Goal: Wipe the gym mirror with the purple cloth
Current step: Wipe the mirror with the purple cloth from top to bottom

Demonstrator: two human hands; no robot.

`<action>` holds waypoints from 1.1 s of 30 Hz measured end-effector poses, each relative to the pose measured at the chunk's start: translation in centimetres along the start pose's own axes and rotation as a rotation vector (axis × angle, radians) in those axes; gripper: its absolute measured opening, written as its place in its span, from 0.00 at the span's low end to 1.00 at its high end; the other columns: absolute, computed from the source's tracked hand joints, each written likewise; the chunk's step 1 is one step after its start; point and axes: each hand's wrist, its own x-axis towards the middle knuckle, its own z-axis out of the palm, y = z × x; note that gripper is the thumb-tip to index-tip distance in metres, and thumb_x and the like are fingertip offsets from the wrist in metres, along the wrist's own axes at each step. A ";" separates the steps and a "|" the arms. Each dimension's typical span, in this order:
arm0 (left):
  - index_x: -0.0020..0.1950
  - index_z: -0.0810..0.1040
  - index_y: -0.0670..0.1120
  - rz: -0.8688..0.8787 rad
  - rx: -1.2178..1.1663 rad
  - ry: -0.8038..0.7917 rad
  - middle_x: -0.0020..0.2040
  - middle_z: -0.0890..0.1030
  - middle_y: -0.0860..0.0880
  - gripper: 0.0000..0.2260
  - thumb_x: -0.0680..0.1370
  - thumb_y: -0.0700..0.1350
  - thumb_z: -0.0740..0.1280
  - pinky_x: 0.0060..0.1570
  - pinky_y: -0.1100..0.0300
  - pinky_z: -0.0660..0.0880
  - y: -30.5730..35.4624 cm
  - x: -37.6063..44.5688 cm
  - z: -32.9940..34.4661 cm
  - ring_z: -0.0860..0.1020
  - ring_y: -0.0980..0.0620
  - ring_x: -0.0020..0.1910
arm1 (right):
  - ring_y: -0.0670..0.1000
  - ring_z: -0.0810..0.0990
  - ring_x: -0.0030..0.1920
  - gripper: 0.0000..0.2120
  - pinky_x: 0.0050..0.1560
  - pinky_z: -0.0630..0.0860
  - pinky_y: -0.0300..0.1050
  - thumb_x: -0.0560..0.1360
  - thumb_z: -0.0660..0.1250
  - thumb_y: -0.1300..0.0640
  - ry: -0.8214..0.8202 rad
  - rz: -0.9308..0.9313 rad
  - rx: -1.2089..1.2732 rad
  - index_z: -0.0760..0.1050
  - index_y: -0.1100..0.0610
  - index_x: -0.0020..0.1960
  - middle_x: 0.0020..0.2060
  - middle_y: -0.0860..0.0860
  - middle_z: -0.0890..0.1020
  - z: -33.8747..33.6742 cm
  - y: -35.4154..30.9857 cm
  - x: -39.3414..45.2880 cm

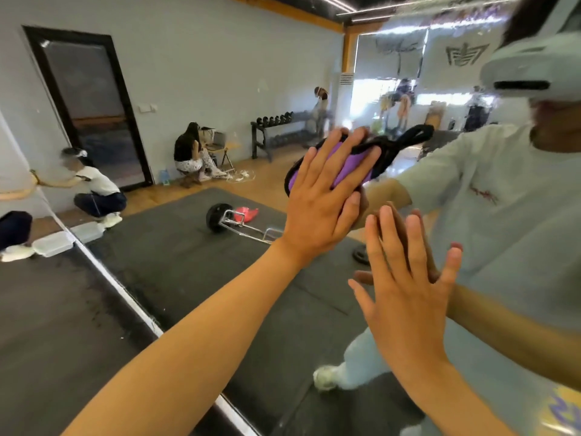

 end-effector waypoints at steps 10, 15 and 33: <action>0.76 0.75 0.47 0.164 0.031 -0.110 0.76 0.74 0.41 0.22 0.84 0.47 0.56 0.81 0.48 0.53 -6.0 -3.0 -1.9 0.63 0.43 0.81 | 0.63 0.41 0.84 0.64 0.74 0.36 0.75 0.62 0.84 0.43 -0.028 0.244 0.120 0.49 0.51 0.85 0.84 0.57 0.45 0.8 -6.6 2.0; 0.77 0.75 0.49 0.259 0.044 -0.121 0.77 0.74 0.43 0.22 0.85 0.48 0.54 0.82 0.48 0.54 -10.8 -3.8 -2.9 0.62 0.46 0.82 | 0.60 0.41 0.84 0.65 0.76 0.42 0.75 0.59 0.85 0.44 -0.037 0.306 0.117 0.51 0.54 0.85 0.84 0.58 0.45 1.6 -10.7 4.5; 0.82 0.63 0.46 -0.275 -0.036 0.035 0.82 0.61 0.41 0.23 0.87 0.49 0.51 0.83 0.46 0.47 -25.6 -11.6 -4.9 0.45 0.52 0.85 | 0.57 0.37 0.83 0.45 0.77 0.46 0.74 0.78 0.71 0.44 -0.044 0.324 -0.085 0.49 0.49 0.85 0.84 0.55 0.42 5.5 -16.1 5.1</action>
